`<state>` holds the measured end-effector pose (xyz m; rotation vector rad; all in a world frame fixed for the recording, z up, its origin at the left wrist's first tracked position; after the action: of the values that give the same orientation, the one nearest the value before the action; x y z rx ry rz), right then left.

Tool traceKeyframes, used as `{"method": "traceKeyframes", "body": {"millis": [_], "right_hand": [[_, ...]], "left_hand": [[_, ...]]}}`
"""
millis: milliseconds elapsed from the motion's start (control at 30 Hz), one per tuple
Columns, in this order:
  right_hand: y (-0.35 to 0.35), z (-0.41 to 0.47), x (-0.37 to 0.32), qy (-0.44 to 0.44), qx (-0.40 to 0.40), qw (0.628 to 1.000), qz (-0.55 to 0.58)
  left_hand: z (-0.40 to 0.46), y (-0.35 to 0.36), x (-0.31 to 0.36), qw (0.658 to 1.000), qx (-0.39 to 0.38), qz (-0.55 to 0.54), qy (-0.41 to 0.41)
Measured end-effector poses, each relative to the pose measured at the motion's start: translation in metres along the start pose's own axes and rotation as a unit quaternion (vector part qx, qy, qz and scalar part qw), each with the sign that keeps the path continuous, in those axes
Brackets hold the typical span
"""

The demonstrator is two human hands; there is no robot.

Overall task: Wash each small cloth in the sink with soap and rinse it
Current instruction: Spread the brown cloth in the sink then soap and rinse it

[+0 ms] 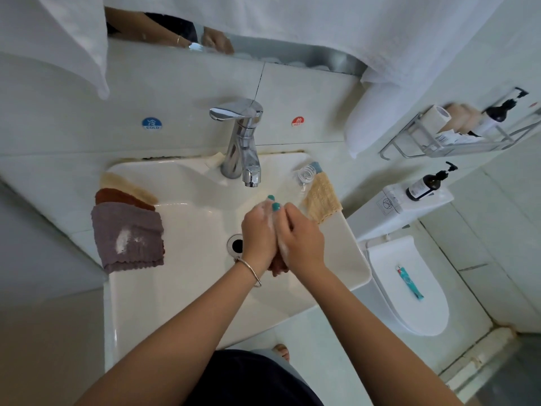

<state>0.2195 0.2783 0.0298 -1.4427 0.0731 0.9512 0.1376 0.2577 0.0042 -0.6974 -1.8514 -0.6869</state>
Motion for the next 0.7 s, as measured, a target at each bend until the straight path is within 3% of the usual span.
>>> {"method": "traceKeyframes", "body": {"millis": [33,100,200,333,400,467,533,633,700], "right_hand": [[-0.005,0.006,0.009,0.032,0.000,0.999,0.012],[-0.018,0.017,0.021,0.087,0.002,0.986,0.140],[-0.027,0.012,0.027,0.093,-0.029,0.960,0.261],[-0.026,0.005,0.028,0.059,0.040,0.972,0.225],[-0.015,-0.001,0.014,0.039,0.071,0.979,0.188],[0.006,-0.013,-0.003,0.021,0.032,0.990,0.136],[0.018,-0.014,-0.008,0.007,-0.011,0.996,0.088],[0.017,0.006,0.008,0.089,0.045,0.988,0.116],[0.017,0.005,0.002,0.084,0.057,0.984,0.148]], "left_hand": [[-0.005,0.002,0.000,0.999,-0.026,0.022,0.021],[-0.012,0.006,0.001,0.996,-0.066,0.025,0.047],[0.000,-0.009,0.004,0.998,-0.037,-0.002,0.050],[0.004,-0.022,-0.006,0.995,0.020,0.047,0.091],[0.009,-0.020,-0.010,0.994,0.074,0.056,0.055],[0.015,-0.020,-0.013,0.993,0.113,0.022,-0.003],[0.009,-0.015,-0.013,0.994,0.108,-0.012,-0.023],[-0.011,-0.003,-0.008,0.997,0.053,0.031,0.038],[-0.002,-0.006,-0.004,0.998,0.058,0.015,0.032]]}}
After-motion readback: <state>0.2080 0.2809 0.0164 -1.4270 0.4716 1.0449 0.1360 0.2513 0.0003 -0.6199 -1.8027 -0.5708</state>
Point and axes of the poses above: each hand's wrist, its own z-axis towards the middle knuckle, its own y-axis out of the palm, x = y × z, the point moved 3 cm from there along z, towards the middle knuckle, and after that the axes turned 8 degrees about -y, right-handed, at the moved point
